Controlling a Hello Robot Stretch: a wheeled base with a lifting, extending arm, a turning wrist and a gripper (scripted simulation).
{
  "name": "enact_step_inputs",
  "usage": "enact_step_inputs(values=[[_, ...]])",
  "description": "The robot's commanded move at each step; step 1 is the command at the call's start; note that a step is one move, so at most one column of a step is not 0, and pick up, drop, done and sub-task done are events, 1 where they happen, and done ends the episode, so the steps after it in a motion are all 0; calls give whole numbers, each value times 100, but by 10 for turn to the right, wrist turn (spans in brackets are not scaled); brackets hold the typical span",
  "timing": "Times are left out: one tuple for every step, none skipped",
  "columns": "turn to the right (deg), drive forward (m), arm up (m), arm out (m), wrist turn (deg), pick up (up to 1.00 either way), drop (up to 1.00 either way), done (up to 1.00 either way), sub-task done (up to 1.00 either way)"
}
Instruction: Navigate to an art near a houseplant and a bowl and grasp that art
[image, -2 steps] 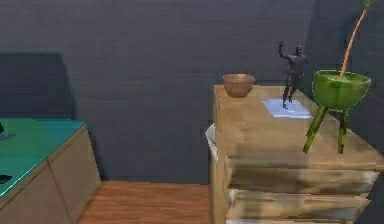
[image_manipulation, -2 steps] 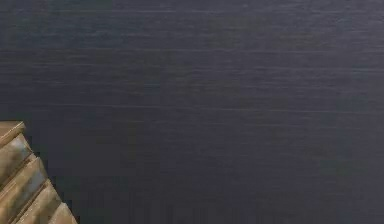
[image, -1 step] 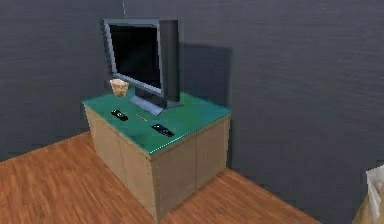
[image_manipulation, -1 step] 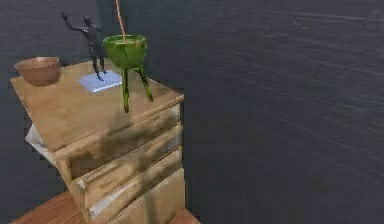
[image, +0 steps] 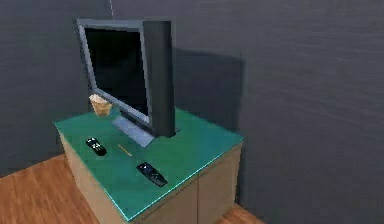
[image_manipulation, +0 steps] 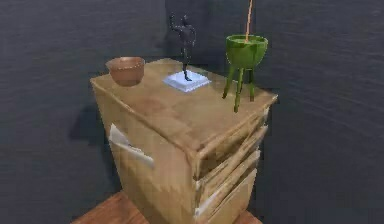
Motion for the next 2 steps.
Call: enact_step_inputs(values=[[450,0,0,0,0,0,0,0,0],[450,0,0,0,0,0,0,0,0]])
